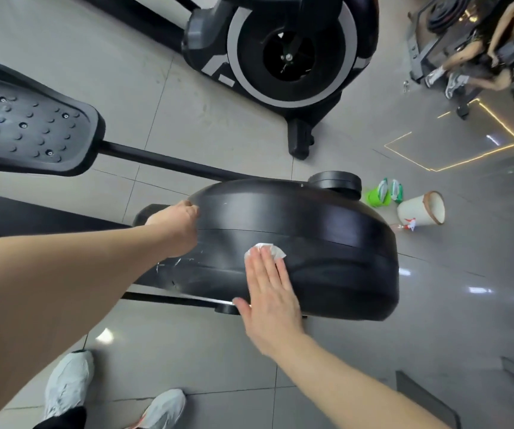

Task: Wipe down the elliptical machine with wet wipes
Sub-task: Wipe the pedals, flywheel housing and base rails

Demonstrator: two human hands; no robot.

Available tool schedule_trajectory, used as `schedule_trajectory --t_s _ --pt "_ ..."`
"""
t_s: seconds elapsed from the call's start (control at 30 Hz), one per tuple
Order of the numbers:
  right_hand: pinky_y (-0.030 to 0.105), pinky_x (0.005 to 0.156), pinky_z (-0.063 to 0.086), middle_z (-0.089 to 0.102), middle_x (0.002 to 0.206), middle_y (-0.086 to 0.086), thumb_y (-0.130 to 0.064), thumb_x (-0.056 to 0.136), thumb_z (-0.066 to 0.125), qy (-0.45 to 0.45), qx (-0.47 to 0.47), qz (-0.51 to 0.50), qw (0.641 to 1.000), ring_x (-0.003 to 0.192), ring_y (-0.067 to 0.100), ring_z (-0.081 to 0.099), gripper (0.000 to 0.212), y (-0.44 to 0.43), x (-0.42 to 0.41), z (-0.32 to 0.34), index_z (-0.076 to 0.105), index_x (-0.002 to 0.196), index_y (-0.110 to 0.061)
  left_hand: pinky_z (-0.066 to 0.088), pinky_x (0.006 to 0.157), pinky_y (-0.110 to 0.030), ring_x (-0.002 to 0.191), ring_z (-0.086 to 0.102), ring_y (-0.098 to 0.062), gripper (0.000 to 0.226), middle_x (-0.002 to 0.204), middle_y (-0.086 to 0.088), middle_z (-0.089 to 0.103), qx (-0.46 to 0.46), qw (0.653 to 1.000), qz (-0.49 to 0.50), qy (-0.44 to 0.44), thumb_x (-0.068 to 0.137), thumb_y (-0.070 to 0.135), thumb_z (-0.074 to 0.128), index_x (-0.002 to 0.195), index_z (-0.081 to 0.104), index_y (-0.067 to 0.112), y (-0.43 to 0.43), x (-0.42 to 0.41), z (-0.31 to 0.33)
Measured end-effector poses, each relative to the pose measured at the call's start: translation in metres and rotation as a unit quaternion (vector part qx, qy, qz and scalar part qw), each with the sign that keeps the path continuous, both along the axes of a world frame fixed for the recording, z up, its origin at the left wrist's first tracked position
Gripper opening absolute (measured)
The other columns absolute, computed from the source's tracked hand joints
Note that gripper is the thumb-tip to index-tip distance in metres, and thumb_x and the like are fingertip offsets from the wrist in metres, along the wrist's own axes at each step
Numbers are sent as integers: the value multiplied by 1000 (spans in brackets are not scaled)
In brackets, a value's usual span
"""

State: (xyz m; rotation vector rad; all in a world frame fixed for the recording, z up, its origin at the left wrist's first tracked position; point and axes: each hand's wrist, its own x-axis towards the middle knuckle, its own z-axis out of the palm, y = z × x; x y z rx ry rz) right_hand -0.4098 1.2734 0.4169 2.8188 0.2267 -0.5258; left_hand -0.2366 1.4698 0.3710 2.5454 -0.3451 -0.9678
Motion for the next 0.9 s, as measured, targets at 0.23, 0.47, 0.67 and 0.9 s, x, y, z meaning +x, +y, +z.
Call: schedule_trajectory --t_s 0.23,0.47,0.67,0.9 --pt "50 128 10 11 171 8 -55 102 31 -79 -25 -159 984 159 29 -2 72 -72 22 38 22 159 -13 50 99 -42 129 52 -24 45 144 4 45 -14 1000 -11 12 98 14 49 142 49 23 3 -4 -5" --pt "53 127 8 7 170 16 -55 100 31 -53 -11 -93 994 158 34 -8 80 -14 39 2 21 161 -3 50 99 -41 127 53 -24 46 147 3 43 -34 999 -5 6 100 19 48 145 47 23 12 2 -14" --pt "49 127 4 -1 171 12 -51 105 30 1 -23 15 1000 158 28 -11 75 12 31 -17 14 162 -5 49 98 -37 127 54 -22 47 148 4 44 -38 999 10 -18 101 21 48 148 47 25 11 -5 -17" --pt "46 125 9 2 172 7 -46 105 29 -88 13 -72 993 159 23 -3 71 -38 -12 10 14 163 -7 49 84 -36 119 56 -24 46 138 2 49 -95 989 24 -112 100 21 46 145 48 22 -18 -24 -3"
